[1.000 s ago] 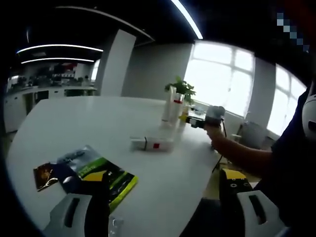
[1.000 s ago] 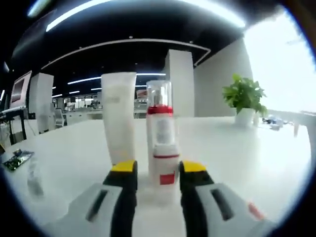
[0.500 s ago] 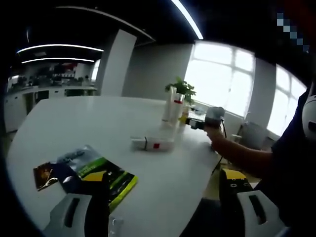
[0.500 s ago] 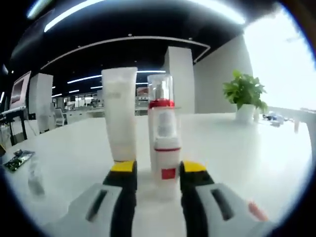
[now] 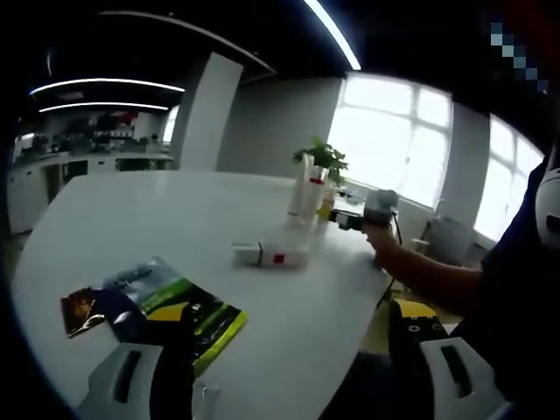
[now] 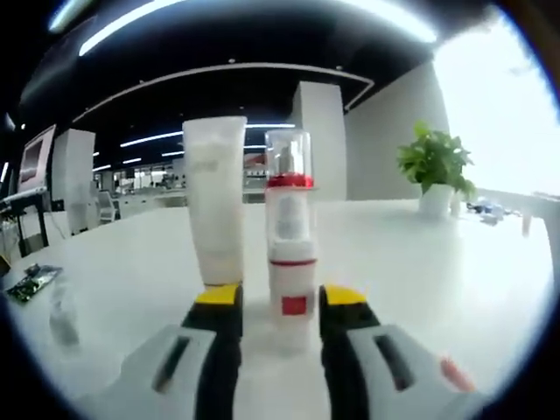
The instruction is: Arrange the skincare products in the storage area until every visible bottle or jar stands upright without overlapping.
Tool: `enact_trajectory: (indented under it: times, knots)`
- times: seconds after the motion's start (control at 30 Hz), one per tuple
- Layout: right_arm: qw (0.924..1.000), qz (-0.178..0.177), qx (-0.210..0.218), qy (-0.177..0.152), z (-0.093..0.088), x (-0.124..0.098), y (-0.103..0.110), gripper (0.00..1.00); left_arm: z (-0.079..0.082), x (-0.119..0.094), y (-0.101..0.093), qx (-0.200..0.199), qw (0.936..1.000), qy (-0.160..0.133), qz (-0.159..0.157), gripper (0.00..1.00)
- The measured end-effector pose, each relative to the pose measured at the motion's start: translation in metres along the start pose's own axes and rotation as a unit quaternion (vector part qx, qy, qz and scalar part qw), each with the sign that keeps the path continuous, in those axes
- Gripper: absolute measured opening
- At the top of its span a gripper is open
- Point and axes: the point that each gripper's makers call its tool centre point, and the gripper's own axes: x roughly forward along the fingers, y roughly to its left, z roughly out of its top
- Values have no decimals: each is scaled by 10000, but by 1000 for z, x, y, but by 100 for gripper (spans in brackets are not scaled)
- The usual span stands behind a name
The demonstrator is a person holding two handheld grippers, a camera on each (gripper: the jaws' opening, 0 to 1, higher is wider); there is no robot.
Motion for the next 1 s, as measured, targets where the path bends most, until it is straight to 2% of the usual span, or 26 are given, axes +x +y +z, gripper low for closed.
enact_trajectory:
  times: [0.2,0.57,1.0]
  knots:
    - [10000,13,-28,-17,1,-3,0,35,1,2,-3,22,10000,11,-29,94]
    - [9998,11,-61,-184,15,-2,-1,37,0,2,-7,28,10000,19,-28,94]
    - [9991,34,-94,-403,26,-6,0,44,-1,1,-9,27,10000,17,-28,94]
